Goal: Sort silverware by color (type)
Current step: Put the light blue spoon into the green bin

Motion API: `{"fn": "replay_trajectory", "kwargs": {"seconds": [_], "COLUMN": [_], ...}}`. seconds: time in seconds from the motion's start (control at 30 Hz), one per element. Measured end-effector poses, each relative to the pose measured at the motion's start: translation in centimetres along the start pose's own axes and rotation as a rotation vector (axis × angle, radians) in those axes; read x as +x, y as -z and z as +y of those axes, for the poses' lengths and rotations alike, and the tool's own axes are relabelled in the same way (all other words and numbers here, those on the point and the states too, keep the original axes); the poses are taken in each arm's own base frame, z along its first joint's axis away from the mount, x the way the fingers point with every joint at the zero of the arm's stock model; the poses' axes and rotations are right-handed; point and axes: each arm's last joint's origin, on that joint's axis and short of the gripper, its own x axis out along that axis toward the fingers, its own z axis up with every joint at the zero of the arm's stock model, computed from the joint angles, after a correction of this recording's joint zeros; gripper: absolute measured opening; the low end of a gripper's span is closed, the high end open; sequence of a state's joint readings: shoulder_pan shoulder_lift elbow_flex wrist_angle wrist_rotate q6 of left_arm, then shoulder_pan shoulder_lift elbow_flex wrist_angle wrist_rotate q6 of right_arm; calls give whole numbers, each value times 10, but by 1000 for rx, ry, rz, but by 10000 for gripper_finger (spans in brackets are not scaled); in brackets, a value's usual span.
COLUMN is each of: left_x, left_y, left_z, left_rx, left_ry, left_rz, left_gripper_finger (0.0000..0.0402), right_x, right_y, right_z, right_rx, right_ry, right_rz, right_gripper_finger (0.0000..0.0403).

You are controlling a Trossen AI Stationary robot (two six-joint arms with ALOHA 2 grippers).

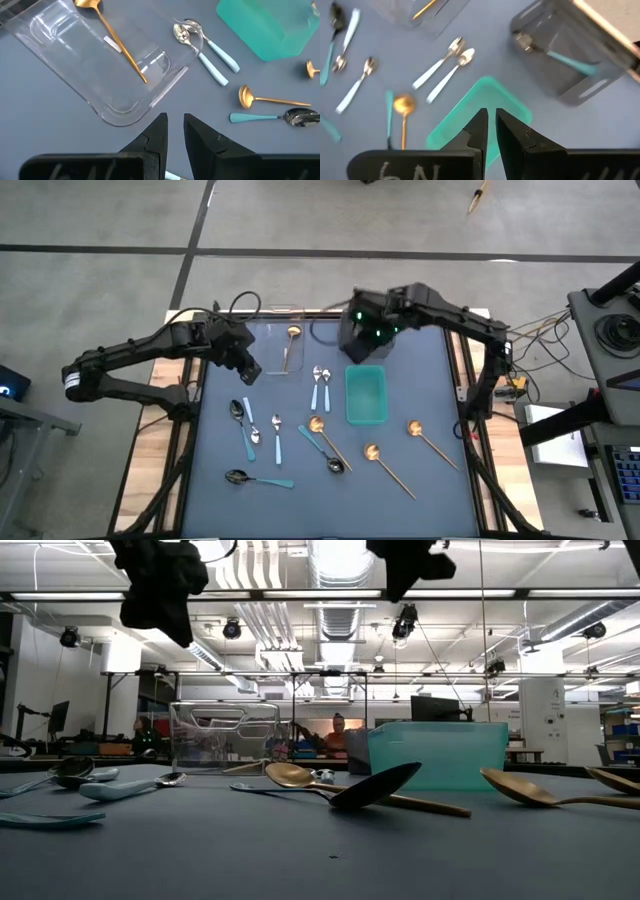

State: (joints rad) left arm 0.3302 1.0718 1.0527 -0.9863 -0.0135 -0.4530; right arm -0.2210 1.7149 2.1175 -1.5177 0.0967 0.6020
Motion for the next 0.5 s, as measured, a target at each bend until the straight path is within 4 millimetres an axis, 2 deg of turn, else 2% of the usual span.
{"fn": "replay_trajectory", "kwargs": {"seconds": [0.23, 0.5], "left_x": [0, -2], "left_y": [3, 8], "left_z": [-5, -25], "left_rx": [25, 107], "left_ry": [26, 167], "left_rz": [10, 21], "left_gripper_finger": [45, 45], "right_x": [-6, -12], "right_y": [32, 61], "right_z": [40, 66], "right_rx": [-55, -142], "right_ry": [-51, -110], "right_rz": [27, 72], "right_gripper_finger": [28, 28]}}
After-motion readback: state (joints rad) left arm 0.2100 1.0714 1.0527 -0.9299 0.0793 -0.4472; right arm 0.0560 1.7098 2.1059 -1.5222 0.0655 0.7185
